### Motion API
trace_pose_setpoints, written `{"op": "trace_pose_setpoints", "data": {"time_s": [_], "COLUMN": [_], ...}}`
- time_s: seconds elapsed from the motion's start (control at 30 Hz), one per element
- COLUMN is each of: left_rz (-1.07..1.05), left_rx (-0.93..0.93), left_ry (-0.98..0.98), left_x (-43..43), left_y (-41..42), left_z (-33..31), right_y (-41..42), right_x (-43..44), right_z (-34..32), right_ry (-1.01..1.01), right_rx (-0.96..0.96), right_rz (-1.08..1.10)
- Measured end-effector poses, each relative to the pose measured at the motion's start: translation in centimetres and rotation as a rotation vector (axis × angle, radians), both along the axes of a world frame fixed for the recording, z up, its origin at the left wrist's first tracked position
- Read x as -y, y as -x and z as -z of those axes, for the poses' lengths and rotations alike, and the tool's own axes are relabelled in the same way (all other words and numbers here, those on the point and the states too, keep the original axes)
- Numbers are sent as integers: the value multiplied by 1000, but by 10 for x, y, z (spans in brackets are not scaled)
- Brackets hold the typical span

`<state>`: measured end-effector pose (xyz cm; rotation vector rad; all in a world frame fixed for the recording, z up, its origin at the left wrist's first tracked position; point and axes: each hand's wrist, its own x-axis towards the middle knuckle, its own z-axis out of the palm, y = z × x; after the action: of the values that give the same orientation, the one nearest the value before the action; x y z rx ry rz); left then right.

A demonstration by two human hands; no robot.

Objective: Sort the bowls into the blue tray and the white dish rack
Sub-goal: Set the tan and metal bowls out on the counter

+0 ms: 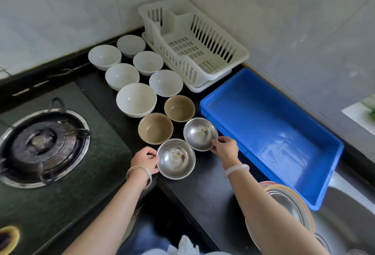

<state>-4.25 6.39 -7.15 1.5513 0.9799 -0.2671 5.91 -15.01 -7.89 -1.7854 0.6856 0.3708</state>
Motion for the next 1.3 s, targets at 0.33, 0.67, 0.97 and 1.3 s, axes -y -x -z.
{"op": "trace_pose_setpoints", "data": {"time_s": [0.33,0.67,0.97,1.3], "left_rz": [46,162,318,785], "left_rx": [18,51,212,305], "left_ry": [-74,-294,-372,-230], "left_x": [-1,1,43,184], "left_y": [1,6,1,3], "left_z": [2,-10,-44,-49], "right_y": [3,16,62,169], "right_x": [-2,4,55,180], "right_z": [3,-9,-57,-56], "right_ry": [-37,54,349,844], "right_rx": [-10,-30,208,202], "right_rz": [-8,-100,-206,55]}}
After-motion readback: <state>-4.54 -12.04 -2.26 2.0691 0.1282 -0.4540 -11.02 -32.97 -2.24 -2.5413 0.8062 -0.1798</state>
